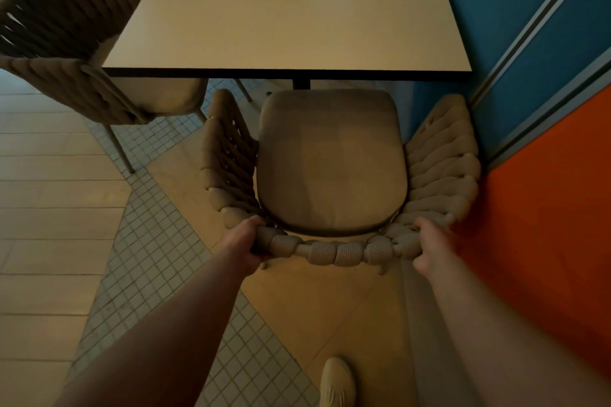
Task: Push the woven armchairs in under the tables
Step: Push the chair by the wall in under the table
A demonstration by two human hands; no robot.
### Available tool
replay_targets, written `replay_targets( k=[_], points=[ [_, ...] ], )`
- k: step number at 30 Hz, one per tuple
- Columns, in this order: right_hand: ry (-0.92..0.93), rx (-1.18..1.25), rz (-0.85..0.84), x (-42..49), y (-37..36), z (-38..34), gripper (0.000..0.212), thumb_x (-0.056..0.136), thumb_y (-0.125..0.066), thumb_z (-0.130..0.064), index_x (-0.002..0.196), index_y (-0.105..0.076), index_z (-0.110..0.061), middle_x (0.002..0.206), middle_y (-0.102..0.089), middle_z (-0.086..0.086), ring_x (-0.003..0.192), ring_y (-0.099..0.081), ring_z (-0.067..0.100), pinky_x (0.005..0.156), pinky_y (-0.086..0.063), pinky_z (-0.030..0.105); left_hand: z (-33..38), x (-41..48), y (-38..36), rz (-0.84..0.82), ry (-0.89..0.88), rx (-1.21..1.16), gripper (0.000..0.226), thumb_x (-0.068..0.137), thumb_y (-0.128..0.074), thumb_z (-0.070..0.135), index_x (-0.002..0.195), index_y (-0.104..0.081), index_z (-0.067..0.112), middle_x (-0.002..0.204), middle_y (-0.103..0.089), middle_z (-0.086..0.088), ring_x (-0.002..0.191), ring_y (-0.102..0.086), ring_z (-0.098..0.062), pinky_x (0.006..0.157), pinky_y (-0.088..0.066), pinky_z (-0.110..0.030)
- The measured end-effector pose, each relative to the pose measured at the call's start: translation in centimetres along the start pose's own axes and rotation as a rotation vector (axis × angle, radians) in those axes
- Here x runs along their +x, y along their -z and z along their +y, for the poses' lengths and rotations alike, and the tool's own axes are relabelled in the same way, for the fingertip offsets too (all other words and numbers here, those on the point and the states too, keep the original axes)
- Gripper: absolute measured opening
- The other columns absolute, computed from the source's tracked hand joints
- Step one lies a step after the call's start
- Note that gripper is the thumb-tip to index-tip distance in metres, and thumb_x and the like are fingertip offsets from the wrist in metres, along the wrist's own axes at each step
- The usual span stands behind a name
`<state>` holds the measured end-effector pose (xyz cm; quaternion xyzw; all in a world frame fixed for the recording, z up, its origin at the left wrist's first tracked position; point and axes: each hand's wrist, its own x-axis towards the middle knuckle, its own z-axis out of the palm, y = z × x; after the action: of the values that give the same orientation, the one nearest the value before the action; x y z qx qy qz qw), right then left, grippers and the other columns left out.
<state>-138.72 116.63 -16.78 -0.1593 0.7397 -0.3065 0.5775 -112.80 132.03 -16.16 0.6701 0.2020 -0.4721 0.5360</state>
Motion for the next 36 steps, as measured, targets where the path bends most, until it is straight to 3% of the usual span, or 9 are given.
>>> replay_targets(
  k=[4,11,17,22,32,36],
  points=[
    [-0.017,-0.007,0.012,-1.0,0.8,0.6,0.047,0.087,-0.066,-0.005,0.133,-0.054,-0.008,0.127,-0.061,0.017,0.102,-0.067,0.035,0.088,-0.057,0.05,-0.8,-0.2,1.0,0.006,0.015,0.006,0.058,0.087,-0.063,0.003,0.141,-0.043,0.013,0.123,-0.059,-0.025,0.095,-0.066,-0.043,0.05,-0.058,-0.049],
    [-0.033,0.008,0.021,-2.4,2.7,2.4,0.045,0.082,-0.068,0.0,0.124,-0.06,-0.01,0.122,-0.065,0.018,0.097,-0.069,0.035,0.081,-0.059,0.049,-3.0,-1.0,3.1,0.0,0.028,0.014,0.053,0.089,-0.061,0.004,0.139,-0.046,0.013,0.116,-0.062,-0.022,0.093,-0.067,-0.04,0.054,-0.058,-0.048],
    [-0.053,0.028,0.025,-3.4,4.1,4.5,0.028,0.084,-0.069,-0.002,0.106,-0.06,-0.016,0.119,-0.066,0.015,0.095,-0.068,0.034,0.08,-0.058,0.049,-4.4,-1.0,5.0,-0.01,0.025,0.018,0.058,0.085,-0.063,0.008,0.14,-0.047,0.017,0.124,-0.064,-0.023,0.098,-0.069,-0.044,0.06,-0.059,-0.055],
    [-0.041,0.045,0.032,-4.3,4.7,5.1,0.041,0.086,-0.068,0.001,0.125,-0.059,-0.009,0.123,-0.064,0.015,0.093,-0.064,0.032,0.082,-0.055,0.046,-4.7,-0.9,5.7,-0.006,0.026,0.012,0.059,0.086,-0.063,0.008,0.141,-0.047,0.019,0.125,-0.063,-0.023,0.098,-0.069,-0.044,0.06,-0.059,-0.054],
    [-0.03,0.002,0.049,-3.5,2.6,3.4,0.044,0.084,-0.069,-0.001,0.124,-0.057,-0.011,0.121,-0.064,0.013,0.091,-0.067,0.033,0.073,-0.057,0.045,-2.9,0.6,4.2,0.03,0.004,0.02,0.057,0.085,-0.063,0.005,0.139,-0.048,0.014,0.123,-0.063,-0.022,0.093,-0.069,-0.041,0.055,-0.059,-0.05],
    [-0.016,-0.023,0.051,-2.8,1.2,2.4,0.052,0.083,-0.069,-0.002,0.132,-0.054,-0.008,0.126,-0.062,0.018,0.092,-0.066,0.034,0.079,-0.058,0.049,-1.5,1.5,3.4,0.042,-0.008,0.033,0.059,0.085,-0.065,0.008,0.14,-0.045,0.015,0.118,-0.063,-0.022,0.091,-0.069,-0.041,0.074,-0.058,-0.065]
  ],
)
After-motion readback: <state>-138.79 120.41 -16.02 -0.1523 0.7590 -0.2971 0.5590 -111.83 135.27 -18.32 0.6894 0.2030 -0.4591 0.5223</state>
